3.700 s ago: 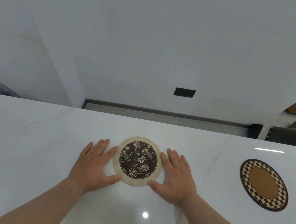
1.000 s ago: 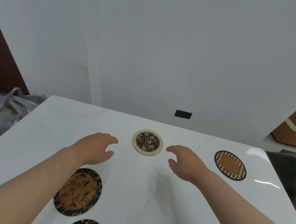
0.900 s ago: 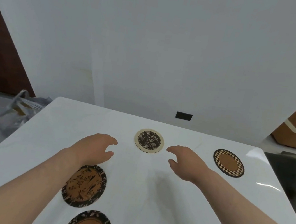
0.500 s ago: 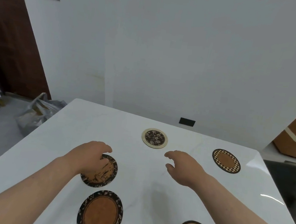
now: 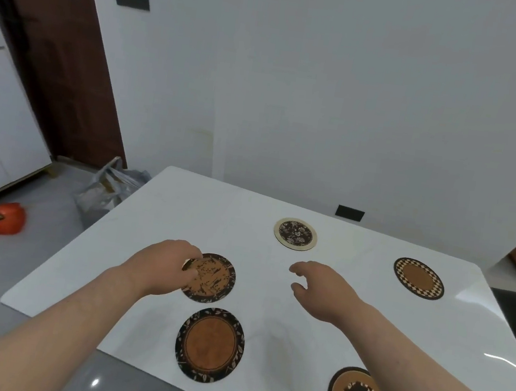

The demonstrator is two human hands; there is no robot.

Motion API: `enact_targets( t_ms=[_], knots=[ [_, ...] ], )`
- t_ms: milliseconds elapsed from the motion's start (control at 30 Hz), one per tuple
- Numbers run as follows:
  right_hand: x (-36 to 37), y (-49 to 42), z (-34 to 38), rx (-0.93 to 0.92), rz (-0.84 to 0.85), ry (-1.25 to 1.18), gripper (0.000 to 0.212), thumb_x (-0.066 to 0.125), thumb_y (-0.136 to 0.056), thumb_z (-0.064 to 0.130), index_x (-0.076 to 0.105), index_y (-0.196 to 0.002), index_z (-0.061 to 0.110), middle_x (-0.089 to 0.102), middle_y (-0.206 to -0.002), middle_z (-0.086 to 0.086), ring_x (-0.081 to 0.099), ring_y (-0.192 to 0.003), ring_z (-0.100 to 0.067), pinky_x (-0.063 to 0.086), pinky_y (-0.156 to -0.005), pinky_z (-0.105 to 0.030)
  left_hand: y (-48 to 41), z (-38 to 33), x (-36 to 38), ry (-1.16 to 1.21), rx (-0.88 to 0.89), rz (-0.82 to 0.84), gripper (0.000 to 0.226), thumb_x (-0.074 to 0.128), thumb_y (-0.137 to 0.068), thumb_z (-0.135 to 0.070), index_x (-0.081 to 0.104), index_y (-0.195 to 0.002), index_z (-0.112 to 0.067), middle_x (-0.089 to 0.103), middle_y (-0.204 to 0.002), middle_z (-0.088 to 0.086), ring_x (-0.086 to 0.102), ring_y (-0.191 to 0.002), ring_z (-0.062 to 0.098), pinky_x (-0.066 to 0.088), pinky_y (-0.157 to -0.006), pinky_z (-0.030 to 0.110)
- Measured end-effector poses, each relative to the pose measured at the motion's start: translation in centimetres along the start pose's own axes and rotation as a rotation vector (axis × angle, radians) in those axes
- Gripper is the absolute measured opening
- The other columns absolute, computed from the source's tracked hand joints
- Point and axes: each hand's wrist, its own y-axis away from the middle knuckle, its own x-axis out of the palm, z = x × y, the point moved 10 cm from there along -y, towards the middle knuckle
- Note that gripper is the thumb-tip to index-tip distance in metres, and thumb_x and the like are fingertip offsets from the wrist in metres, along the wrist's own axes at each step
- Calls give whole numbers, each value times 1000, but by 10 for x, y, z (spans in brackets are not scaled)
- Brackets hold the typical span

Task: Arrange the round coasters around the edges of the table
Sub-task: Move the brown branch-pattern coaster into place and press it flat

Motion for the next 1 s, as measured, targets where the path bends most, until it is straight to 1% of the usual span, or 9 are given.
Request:
enact_targets(
  t_ms=[167,300,367,633,1000],
  knots=[
    [11,-8,26,-44,24,9,41,47,-96,30,48,-136,24,55,-135,3,50,-124,-17,42,-102,-32,11,24,-3,11,-49,-9,41,52,-94,-36,50,-134,-26,50,-141,-6,46,-127,14,38,-105,30],
    [24,-17,46,-82,68,66,42,46,-96,29,47,-137,23,54,-137,1,49,-126,-19,43,-102,-36,17,50,2,8,-86,23,43,51,-95,-37,48,-136,-26,47,-144,-7,44,-129,14,37,-106,30],
    [33,-19,55,-79,85,67,42,47,-96,29,47,-137,23,54,-137,0,49,-126,-19,43,-102,-36,21,65,6,16,-109,46,42,51,-94,-37,48,-135,-27,46,-144,-7,44,-129,14,37,-106,30],
    [57,-24,84,-6,122,12,42,48,-96,29,47,-138,21,53,-139,0,50,-126,-19,41,-104,-33,25,117,-1,46,-137,77,40,52,-94,-37,50,-133,-29,47,-142,-9,51,-120,14,40,-101,29],
    [81,-26,106,110,113,-31,43,49,-96,29,47,-138,19,54,-139,-3,50,-126,-20,41,-106,-34,15,149,14,62,-70,136,40,51,-93,-37,50,-133,-29,48,-142,-9,49,-123,13,39,-102,30]
  ],
)
